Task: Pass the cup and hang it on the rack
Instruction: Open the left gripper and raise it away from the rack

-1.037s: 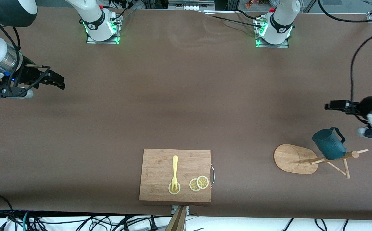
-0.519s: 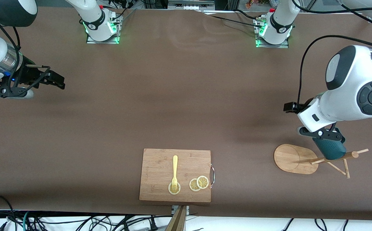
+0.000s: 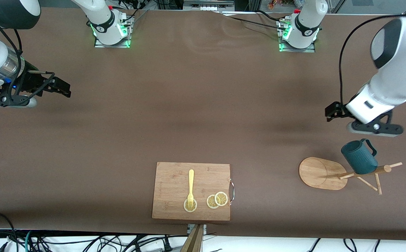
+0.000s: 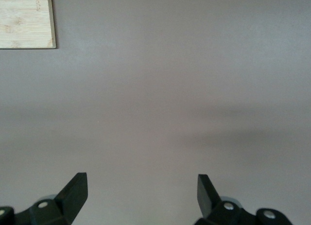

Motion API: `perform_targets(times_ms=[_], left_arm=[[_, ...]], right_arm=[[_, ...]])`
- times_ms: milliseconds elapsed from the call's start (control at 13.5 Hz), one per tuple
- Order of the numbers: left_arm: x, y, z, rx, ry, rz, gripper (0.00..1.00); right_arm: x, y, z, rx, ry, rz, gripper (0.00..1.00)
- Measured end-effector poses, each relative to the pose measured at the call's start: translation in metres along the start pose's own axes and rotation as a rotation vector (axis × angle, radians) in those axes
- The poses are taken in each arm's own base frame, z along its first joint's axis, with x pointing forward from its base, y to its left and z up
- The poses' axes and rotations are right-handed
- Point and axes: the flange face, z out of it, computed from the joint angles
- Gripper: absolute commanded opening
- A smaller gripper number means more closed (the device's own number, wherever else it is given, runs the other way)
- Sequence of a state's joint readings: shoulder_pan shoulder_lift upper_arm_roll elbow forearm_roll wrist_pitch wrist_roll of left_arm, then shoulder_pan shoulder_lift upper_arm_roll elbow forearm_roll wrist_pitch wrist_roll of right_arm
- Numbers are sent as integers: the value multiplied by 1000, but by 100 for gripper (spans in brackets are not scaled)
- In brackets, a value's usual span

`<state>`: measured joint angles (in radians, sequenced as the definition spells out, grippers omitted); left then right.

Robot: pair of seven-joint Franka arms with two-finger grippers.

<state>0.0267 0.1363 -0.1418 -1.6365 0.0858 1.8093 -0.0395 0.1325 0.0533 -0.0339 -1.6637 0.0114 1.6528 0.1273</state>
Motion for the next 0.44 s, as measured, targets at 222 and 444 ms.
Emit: perform_targets(times_ms=[222,444], left_arm=[[-18,-9,-37,-18,28,-29,100],[-23,-2,-36,-21,-8,-20,100]], right_arm=[[0,0,0,0,0,0,100],[0,0,0,0,0,1,100]])
